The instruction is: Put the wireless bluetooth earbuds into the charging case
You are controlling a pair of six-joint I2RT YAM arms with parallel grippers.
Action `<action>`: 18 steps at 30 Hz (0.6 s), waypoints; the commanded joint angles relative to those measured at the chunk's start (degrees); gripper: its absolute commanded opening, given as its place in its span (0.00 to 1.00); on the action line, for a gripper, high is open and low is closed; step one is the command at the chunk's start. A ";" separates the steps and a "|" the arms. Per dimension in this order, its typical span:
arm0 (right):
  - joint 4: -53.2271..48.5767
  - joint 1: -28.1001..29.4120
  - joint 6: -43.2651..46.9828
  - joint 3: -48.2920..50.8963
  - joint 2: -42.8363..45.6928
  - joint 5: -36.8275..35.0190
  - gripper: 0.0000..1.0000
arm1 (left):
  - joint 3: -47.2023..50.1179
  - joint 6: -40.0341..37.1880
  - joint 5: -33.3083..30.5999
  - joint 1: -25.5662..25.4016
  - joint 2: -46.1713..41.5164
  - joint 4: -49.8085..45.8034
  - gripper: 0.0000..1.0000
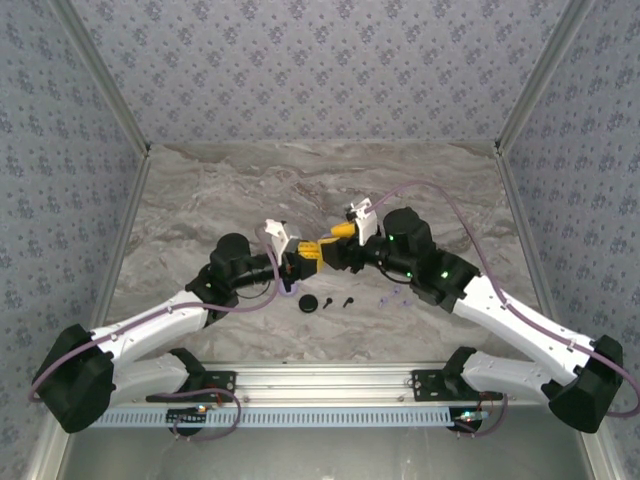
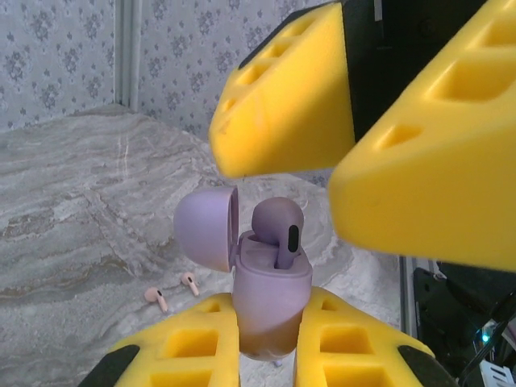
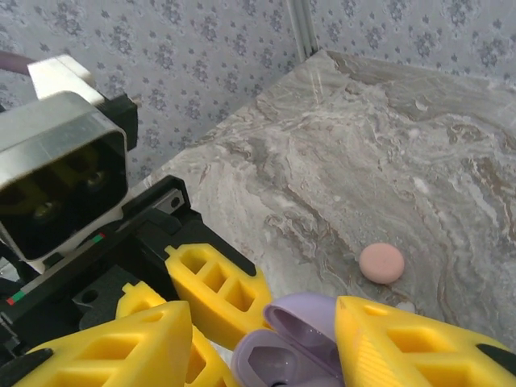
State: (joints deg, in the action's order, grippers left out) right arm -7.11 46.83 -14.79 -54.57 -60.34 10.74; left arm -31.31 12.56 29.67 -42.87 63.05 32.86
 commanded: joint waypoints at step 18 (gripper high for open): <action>-31.87 -7.87 -20.27 -25.15 -3.31 4.26 0.57 | 0.77 -3.38 -11.54 -0.24 -1.80 13.98 0.00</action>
State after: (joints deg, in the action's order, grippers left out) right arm -31.46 39.00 -30.46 -75.48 -62.08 12.03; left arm -29.61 11.79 21.17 -42.87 62.19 42.37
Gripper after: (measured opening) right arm 0.570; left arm 0.146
